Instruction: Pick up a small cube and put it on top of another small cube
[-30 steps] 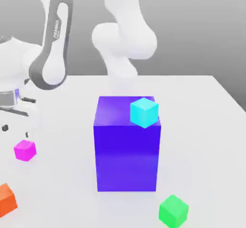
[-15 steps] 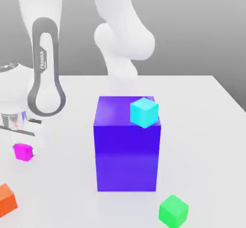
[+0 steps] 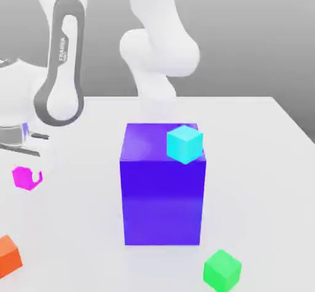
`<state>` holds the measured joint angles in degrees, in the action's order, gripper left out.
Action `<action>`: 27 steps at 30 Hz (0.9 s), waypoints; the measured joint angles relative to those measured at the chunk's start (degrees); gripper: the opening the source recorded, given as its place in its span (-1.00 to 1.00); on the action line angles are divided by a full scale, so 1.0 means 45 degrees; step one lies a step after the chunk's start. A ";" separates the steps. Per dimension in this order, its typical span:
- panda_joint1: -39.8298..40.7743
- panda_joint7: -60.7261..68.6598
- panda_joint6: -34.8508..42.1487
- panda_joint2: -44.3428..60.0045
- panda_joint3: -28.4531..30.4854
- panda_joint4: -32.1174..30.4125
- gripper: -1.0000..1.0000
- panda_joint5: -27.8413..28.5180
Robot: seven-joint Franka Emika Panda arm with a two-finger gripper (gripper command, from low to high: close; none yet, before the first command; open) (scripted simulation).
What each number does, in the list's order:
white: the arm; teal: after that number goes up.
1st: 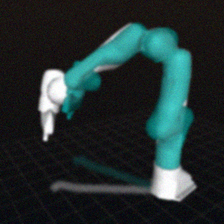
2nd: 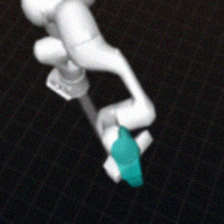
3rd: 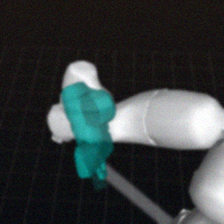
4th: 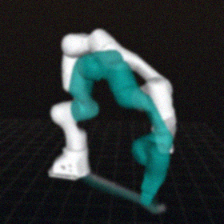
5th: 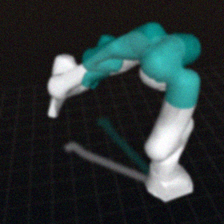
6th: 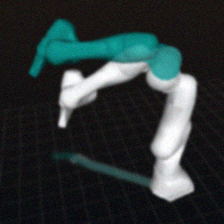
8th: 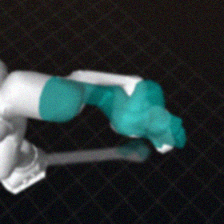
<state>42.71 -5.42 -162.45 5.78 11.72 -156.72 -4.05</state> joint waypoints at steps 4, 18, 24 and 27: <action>-0.0322 0.1285 0.0300 -0.0367 -0.0466 0.0199 -1.00 0.0527; -0.2205 0.7044 0.1161 -0.1127 -0.1726 0.1061 -1.00 0.1479; -0.3013 0.9633 0.1507 -0.1288 -0.2282 0.1421 -1.00 0.1732; -0.3405 1.0937 0.1675 -0.1329 -0.2555 0.1597 -1.00 0.1840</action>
<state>27.39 43.80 -154.91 -0.20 0.23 -149.53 4.23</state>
